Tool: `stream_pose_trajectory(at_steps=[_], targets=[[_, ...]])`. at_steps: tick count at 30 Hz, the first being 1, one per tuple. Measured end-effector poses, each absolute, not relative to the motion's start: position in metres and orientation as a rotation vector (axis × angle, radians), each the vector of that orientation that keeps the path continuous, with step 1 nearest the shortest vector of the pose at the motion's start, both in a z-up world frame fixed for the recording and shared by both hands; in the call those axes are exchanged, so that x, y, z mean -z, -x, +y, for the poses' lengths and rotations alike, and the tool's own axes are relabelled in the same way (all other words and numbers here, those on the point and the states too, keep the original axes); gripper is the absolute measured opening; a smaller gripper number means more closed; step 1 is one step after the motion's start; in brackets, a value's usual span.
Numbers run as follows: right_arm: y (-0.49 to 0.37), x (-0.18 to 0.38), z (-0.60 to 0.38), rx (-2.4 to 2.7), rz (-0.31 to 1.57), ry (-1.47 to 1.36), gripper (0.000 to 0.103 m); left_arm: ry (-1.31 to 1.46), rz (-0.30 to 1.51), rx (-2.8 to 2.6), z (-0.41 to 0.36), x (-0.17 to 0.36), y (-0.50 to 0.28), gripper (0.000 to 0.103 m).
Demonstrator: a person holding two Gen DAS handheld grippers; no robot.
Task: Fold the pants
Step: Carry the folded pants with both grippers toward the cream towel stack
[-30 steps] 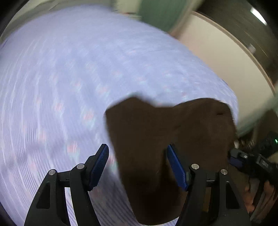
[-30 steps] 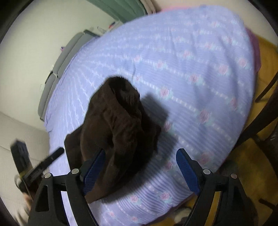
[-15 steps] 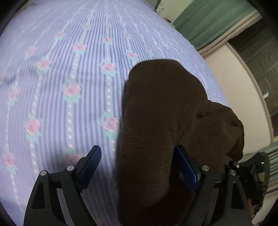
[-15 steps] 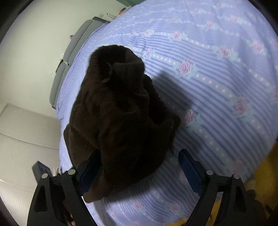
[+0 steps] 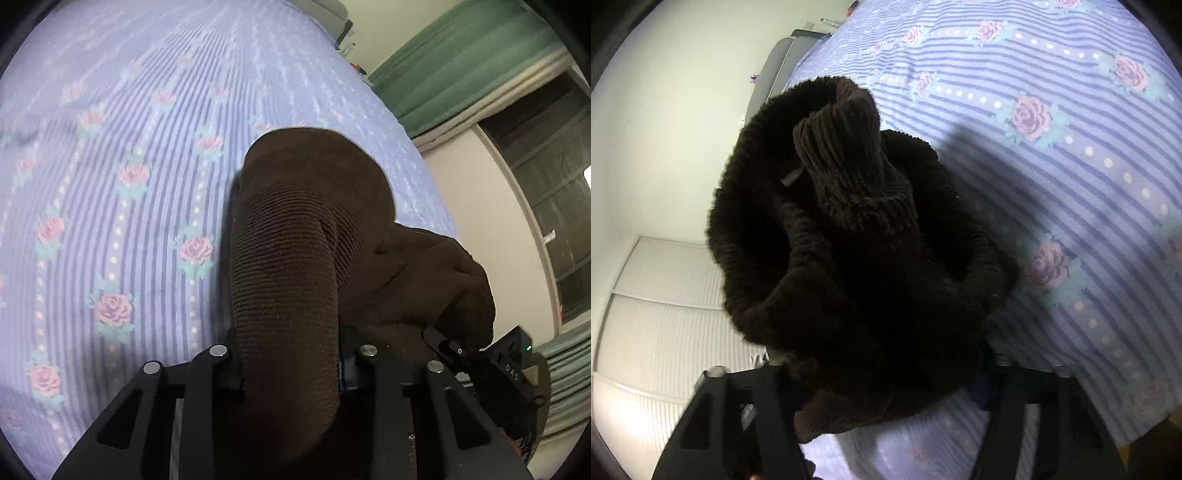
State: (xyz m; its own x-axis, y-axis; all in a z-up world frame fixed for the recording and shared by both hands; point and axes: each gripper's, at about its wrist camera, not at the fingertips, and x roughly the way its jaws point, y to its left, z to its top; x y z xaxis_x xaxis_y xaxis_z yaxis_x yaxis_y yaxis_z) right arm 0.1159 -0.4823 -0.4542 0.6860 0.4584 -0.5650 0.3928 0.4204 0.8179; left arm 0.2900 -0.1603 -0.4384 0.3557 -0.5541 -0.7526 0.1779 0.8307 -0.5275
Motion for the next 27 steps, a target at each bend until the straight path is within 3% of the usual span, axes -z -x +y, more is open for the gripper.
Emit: stream_pose_trajectory(at_steps=[6,19,27], targets=[[-0.126,0.420,-0.479,-0.033,0.854,-1.152,0.044,0.383,1.098,0.462,-0.154,0.403,-0.299,0.029],[-0.180,0.307,-0.411,-0.065,0.785,-1.086,0.042,0.286,1.068,0.407,-0.099,0.266,-0.316,0.029],[-0.250,0.247,-0.338,-0.260,0.782,-1.060,0.042,0.304,0.984,0.230,-0.019,0.193,-0.318,0.029]])
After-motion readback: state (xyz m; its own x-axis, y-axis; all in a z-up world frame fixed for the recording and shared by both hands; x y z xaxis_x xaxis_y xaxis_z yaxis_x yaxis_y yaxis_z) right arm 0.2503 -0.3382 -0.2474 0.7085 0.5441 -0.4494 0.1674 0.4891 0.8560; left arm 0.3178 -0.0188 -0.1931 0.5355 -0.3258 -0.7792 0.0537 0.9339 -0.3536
